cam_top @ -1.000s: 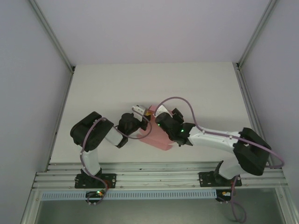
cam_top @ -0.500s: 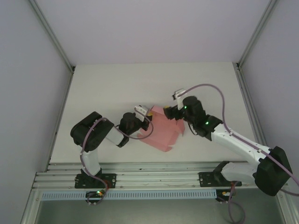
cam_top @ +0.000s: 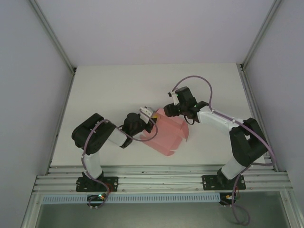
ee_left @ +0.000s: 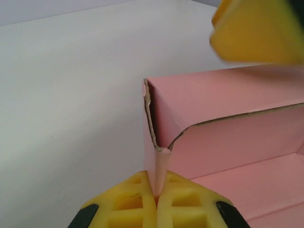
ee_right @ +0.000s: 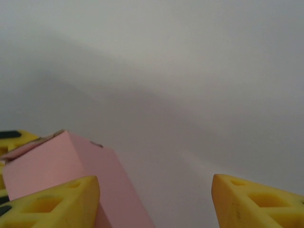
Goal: Assemble paper box
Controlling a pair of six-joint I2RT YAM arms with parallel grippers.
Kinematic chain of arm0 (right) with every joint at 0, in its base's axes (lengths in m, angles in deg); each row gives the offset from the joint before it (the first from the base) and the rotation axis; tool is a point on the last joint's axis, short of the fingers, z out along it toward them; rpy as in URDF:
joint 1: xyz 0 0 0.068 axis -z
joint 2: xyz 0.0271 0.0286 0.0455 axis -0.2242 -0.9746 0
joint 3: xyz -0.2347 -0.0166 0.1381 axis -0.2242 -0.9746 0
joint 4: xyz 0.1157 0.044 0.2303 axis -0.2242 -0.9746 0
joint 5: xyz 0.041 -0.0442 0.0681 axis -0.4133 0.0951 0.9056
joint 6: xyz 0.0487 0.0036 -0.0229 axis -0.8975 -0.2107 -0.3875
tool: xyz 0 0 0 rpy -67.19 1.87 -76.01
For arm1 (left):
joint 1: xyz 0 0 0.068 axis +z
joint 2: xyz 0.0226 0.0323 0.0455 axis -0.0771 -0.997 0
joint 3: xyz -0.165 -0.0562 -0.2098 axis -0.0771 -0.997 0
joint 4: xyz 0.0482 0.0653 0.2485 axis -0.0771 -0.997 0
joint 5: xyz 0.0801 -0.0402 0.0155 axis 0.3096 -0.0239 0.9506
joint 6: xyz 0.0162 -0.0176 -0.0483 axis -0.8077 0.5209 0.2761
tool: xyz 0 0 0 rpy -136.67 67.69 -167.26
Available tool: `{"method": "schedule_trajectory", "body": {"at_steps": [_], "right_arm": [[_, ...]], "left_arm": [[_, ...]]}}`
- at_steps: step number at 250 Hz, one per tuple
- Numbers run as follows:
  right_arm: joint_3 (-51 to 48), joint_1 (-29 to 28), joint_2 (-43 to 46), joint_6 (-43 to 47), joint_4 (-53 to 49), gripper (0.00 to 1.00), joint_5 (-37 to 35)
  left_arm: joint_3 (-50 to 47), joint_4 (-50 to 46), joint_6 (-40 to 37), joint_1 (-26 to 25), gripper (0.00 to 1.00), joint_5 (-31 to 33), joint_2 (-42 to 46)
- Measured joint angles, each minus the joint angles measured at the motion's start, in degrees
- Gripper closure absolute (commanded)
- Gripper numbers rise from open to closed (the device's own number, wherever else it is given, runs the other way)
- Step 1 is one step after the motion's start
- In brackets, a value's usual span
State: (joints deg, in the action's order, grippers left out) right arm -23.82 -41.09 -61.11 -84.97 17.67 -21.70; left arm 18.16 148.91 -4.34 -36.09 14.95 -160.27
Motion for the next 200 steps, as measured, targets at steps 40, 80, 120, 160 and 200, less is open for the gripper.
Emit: {"method": "schedule_trajectory", "body": {"at_steps": [40, 80, 120, 160, 200], "right_arm": [[-0.26, 0.17, -0.13, -0.22, 0.74, 0.39, 2.71], [-0.35, 0.26, -0.96, -1.6, 2.12, 0.45, 3.15], [-1.22, 0.26, -1.22, -3.08, 4.48, 0.48, 3.78], [-2.27, 0.5, -1.22, -4.28, 6.6, 0.48, 3.8], [-3.26, 0.52, -1.05, -4.68, 8.35, 0.5, 4.66]], "left_arm": [[0.31, -0.55, -0.22, 0.0, 1.0, -0.13, 0.0], [0.61, -0.87, -0.22, 0.07, 0.91, 0.13, 0.0], [1.86, -2.56, -0.59, 0.02, 0.78, 0.22, -0.04], [3.19, -3.13, -0.59, 0.04, 0.77, 0.7, -0.98], [4.85, -4.09, -0.72, 0.02, 0.72, 1.2, -2.49]]}}
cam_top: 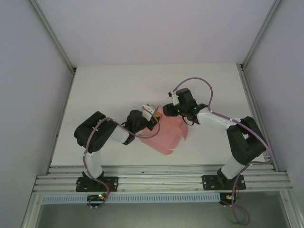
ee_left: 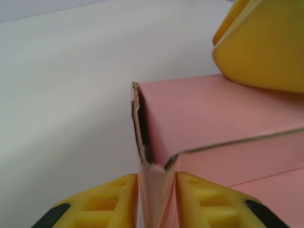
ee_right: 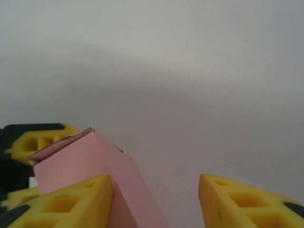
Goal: Assemble paper box
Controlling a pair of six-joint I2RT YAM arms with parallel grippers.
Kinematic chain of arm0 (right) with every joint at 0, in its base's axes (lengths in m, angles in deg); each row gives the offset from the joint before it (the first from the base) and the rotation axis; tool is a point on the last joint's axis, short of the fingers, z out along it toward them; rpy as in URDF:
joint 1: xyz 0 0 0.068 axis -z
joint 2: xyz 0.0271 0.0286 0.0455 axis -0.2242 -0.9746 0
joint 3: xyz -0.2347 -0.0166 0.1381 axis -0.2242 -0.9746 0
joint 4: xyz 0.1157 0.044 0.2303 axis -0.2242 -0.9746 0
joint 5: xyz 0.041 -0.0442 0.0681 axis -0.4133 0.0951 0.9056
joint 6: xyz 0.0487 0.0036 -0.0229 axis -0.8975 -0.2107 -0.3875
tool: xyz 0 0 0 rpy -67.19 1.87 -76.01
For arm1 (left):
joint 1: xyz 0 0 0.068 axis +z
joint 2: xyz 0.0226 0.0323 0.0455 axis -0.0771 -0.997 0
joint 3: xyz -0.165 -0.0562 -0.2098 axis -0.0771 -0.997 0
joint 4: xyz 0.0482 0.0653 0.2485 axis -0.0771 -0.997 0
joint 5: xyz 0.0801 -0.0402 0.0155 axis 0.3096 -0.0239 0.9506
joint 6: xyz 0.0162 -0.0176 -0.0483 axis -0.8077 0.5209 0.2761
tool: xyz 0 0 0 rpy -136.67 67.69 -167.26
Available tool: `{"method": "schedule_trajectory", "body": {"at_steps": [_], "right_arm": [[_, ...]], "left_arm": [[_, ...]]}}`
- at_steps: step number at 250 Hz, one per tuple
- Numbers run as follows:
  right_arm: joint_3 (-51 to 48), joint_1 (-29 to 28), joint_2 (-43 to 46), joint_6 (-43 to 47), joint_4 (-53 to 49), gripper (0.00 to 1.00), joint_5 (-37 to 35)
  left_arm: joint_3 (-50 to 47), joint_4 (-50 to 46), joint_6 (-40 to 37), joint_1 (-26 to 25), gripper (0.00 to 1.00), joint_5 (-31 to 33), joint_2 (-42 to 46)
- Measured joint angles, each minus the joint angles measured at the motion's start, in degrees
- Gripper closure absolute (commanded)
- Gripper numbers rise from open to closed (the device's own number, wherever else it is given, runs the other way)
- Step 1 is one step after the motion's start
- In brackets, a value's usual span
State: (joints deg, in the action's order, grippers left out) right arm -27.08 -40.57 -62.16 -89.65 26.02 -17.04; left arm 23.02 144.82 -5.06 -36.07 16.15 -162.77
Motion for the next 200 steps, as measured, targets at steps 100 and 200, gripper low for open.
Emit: {"method": "schedule_trajectory", "body": {"at_steps": [100, 200], "right_arm": [[-0.87, 0.0, 0.35, -0.04, 1.11, 0.52, 1.49], [-2.49, 0.02, 0.87, -2.8, 3.37, 0.53, 0.81]], "left_arm": [[1.68, -0.79, -0.31, -0.04, 0.83, 0.63, -1.75], [4.46, -1.49, -0.76, -1.36, 1.0, 6.88, -3.52]]}}
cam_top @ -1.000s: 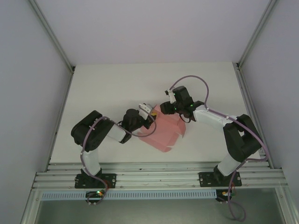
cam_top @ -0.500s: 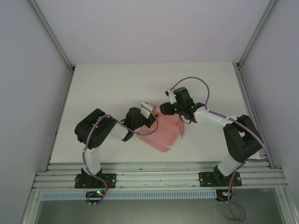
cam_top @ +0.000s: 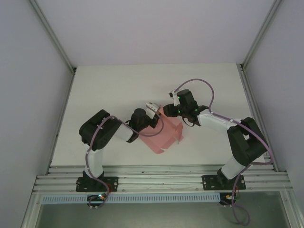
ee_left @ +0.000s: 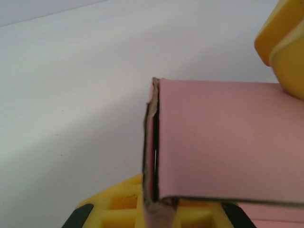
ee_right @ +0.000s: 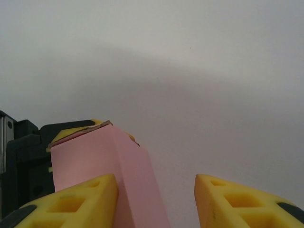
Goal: Assemble paper box
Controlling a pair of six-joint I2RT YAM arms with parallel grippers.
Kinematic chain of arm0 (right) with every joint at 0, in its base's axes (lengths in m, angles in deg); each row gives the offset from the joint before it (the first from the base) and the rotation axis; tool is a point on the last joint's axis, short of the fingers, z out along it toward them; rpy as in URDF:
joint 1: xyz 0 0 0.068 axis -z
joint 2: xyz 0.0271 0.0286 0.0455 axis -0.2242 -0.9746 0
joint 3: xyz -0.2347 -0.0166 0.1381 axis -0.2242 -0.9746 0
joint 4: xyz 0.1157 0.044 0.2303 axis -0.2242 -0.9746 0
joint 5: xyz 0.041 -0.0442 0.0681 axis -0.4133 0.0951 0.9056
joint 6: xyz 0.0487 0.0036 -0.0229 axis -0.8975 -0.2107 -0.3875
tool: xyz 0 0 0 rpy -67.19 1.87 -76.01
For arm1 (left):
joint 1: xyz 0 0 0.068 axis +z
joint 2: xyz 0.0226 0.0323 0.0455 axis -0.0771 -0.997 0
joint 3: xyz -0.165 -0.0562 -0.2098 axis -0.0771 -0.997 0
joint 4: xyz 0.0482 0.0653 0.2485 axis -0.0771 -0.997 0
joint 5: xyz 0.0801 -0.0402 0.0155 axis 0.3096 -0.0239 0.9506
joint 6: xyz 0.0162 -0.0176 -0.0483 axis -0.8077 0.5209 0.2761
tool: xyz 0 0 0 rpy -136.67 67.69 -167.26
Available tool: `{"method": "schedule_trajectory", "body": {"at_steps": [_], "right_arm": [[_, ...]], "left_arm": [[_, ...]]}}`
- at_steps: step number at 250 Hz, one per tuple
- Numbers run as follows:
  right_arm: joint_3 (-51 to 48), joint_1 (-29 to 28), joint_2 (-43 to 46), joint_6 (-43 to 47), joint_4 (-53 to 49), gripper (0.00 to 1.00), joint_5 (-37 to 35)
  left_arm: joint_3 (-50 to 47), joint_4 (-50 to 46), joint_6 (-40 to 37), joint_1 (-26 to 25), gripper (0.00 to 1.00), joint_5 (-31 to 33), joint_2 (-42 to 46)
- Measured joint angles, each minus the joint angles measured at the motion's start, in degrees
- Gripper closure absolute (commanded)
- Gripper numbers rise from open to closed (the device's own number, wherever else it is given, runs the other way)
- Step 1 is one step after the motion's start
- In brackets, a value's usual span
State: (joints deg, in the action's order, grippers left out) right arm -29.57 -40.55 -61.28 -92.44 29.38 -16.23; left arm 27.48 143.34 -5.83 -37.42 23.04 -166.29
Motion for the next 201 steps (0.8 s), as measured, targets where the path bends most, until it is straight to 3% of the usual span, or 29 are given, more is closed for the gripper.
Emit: {"method": "schedule_trajectory", "body": {"at_steps": [120, 175, 201], "right_arm": [[-1.86, -2.86, 0.63, -9.55, 2.47, 0.56, -4.79], [-1.97, -3.5, 0.98, -10.97, 1.88, 0.56, -4.66], [-1.97, -4.39, 1.44, -10.93, 0.72, 0.56, -4.39]], "left_arm": [[-0.48, 4.22, 3.17, -4.17, 1.0, 14.58, -1.79], [-0.52, 3.76, 4.13, -3.23, 0.67, 12.61, -1.6], [-2.34, 3.76, 4.83, -2.58, 0.62, 11.19, -0.35]]}}
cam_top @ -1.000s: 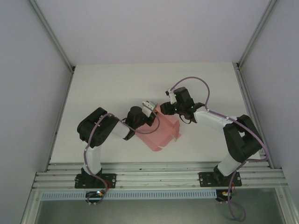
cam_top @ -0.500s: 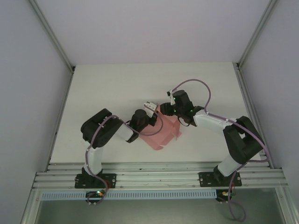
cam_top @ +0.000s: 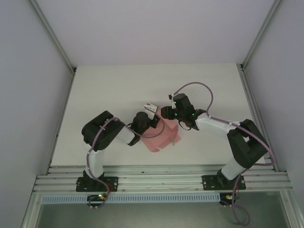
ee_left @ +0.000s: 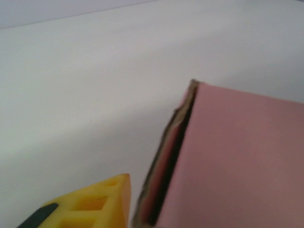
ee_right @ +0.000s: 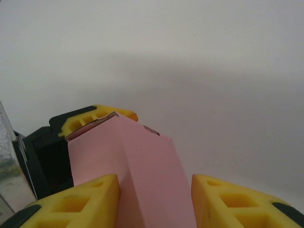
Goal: Assemble paper box
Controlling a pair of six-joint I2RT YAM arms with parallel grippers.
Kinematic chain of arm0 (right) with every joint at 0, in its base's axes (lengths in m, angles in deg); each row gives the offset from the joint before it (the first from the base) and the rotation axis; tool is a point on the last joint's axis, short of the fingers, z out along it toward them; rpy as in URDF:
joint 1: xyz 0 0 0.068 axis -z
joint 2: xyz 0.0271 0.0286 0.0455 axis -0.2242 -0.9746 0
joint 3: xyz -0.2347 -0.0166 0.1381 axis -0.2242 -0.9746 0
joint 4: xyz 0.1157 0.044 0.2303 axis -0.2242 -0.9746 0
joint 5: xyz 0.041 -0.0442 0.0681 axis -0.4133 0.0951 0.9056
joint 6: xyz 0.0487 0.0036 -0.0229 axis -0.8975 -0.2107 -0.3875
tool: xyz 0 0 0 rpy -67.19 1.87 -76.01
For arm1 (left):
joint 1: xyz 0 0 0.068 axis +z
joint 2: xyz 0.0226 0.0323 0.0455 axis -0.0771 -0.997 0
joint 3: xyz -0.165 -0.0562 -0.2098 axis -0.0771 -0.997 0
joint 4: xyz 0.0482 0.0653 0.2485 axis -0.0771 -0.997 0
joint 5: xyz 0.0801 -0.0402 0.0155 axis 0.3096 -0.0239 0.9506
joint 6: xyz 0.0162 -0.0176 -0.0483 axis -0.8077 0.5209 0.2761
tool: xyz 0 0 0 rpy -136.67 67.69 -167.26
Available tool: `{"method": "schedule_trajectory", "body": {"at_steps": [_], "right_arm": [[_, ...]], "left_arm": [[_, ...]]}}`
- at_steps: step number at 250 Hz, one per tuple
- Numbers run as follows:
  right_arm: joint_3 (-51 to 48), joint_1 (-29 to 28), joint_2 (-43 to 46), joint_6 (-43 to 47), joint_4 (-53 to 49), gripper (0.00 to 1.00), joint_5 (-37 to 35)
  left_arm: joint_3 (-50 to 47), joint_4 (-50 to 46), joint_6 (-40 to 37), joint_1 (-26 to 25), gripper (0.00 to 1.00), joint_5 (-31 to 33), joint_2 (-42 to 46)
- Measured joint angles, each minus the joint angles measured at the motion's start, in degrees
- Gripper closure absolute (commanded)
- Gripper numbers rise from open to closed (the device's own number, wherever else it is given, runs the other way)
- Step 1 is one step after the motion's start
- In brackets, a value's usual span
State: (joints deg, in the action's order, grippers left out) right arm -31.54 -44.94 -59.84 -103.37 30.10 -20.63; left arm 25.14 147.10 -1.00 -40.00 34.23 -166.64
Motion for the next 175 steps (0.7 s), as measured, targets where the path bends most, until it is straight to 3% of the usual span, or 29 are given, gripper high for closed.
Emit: {"method": "schedule_trajectory", "body": {"at_steps": [28, 83, 175], "right_arm": [[0.02, -0.44, 0.52, 0.15, -1.05, 0.56, 0.09], [0.66, -0.44, 0.7, 0.48, -2.49, 0.56, 0.07], [0.79, -0.2, 0.68, 0.9, -2.82, 0.55, 0.04]], "left_arm": [[-2.82, -0.66, 0.66, 0.5, 0.56, -1.09, 2.38], [-4.04, -4.37, 0.59, 1.05, 0.53, -1.97, 8.0], [-2.8, -5.57, -0.57, 1.36, 0.77, -4.76, 7.26]]}}
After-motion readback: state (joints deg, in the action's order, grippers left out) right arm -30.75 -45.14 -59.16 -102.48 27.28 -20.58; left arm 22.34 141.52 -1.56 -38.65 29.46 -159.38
